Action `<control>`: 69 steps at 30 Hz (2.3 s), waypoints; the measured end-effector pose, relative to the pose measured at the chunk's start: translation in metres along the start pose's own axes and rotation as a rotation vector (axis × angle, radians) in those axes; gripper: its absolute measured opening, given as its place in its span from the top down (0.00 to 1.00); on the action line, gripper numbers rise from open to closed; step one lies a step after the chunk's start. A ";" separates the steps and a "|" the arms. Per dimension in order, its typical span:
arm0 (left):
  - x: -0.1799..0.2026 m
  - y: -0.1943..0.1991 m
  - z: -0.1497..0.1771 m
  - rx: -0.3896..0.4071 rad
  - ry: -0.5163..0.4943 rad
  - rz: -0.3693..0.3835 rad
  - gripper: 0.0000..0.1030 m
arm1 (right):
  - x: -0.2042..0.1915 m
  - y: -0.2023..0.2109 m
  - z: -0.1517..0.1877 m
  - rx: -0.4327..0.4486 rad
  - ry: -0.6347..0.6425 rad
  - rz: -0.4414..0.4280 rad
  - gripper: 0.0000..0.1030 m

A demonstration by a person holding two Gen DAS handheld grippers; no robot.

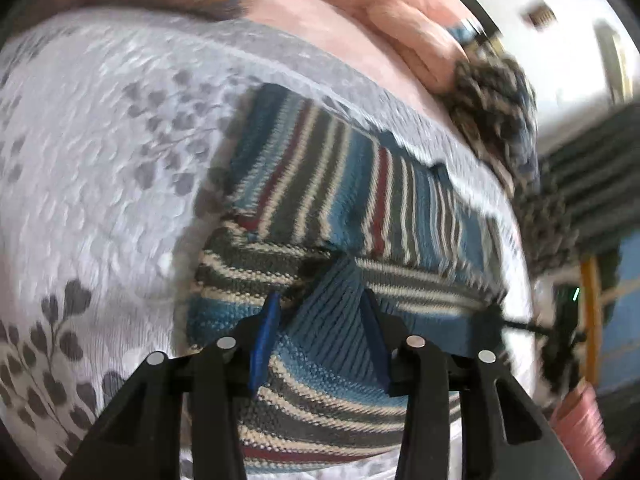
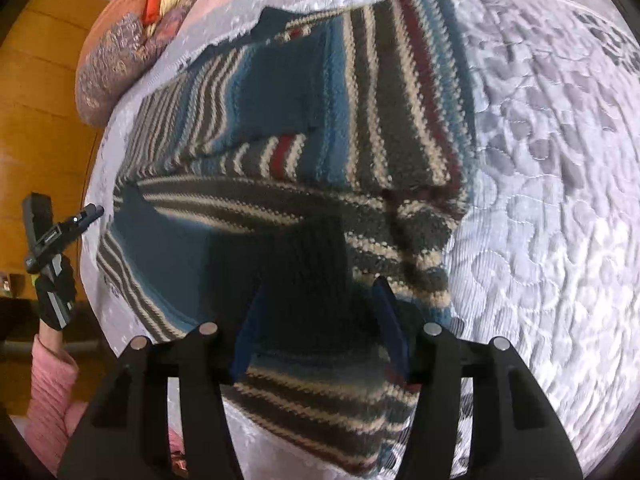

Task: Fold small clothes

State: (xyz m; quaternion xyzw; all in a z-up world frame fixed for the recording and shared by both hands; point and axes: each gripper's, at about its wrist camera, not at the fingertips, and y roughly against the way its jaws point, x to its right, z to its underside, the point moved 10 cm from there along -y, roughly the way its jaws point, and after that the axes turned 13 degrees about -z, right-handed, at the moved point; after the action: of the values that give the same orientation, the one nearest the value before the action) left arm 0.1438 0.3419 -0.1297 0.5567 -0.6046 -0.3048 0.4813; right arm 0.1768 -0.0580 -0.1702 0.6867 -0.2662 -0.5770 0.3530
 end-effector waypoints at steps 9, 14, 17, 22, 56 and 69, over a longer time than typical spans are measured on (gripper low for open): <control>0.018 -0.048 0.011 -0.036 -0.217 -0.160 0.51 | -0.001 -0.020 0.003 -0.056 0.119 0.056 0.66; 0.029 -0.051 0.011 0.004 -0.281 -0.195 0.77 | -0.009 -0.022 0.002 -0.056 0.173 0.055 0.85; 0.038 -0.043 0.012 0.024 -0.302 -0.192 0.90 | -0.017 -0.017 0.000 -0.044 0.192 0.039 0.88; 0.055 -0.021 0.009 0.093 -0.327 -0.166 0.91 | -0.035 0.003 0.001 -0.011 0.237 -0.002 0.91; 0.056 -0.030 -0.181 0.351 -0.082 -0.197 0.91 | -0.019 0.047 -0.206 0.270 0.132 0.151 0.92; 0.036 -0.106 -0.171 0.228 -0.096 -0.306 0.89 | 0.034 -0.011 -0.210 0.192 0.035 0.235 0.91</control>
State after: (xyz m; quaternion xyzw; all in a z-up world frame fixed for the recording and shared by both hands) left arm 0.3444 0.3147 -0.1573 0.6778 -0.5658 -0.3302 0.3338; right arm 0.3890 -0.0405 -0.1819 0.6913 -0.3923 -0.4918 0.3555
